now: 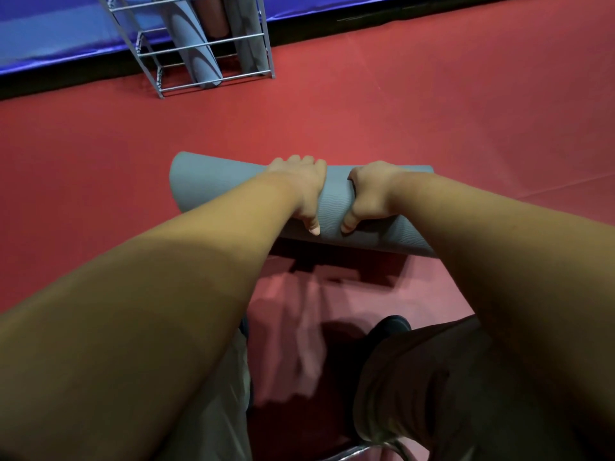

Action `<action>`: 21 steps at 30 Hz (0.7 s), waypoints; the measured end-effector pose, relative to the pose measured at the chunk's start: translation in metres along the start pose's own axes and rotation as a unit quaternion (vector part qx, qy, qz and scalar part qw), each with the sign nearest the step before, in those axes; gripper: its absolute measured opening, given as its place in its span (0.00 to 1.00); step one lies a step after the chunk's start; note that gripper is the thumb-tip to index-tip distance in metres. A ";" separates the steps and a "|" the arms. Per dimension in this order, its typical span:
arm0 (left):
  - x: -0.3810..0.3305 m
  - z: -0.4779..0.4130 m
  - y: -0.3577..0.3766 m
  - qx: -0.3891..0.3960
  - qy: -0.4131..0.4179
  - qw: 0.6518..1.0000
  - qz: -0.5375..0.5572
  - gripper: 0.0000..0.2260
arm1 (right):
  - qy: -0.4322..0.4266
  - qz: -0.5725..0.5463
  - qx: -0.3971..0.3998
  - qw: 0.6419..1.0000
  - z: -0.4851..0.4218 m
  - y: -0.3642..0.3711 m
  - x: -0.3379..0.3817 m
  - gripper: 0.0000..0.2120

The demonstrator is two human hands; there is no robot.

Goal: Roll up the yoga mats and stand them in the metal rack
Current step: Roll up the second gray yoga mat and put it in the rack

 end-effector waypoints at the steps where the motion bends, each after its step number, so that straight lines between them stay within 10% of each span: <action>1: -0.001 0.000 0.000 0.001 -0.002 1.000 0.002 0.51 | 0.000 -0.003 0.001 1.000 0.000 0.001 0.000 0.40; 11: 0.006 0.002 0.000 0.065 -0.015 0.997 0.036 0.36 | -0.011 0.003 0.021 1.000 -0.001 0.014 0.000 0.62; 21: -0.002 -0.006 0.009 0.026 0.038 0.995 0.084 0.43 | -0.004 0.007 0.024 1.000 -0.005 0.013 -0.005 0.44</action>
Point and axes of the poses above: each hand's wrist, its own z-axis away from the middle knuckle, its own y-axis out of the palm, x = y × z, the point moved 8 cm from there along -z, towards the middle knuckle, and after that the axes turned 5 degrees about -x, right-handed, at the moved point
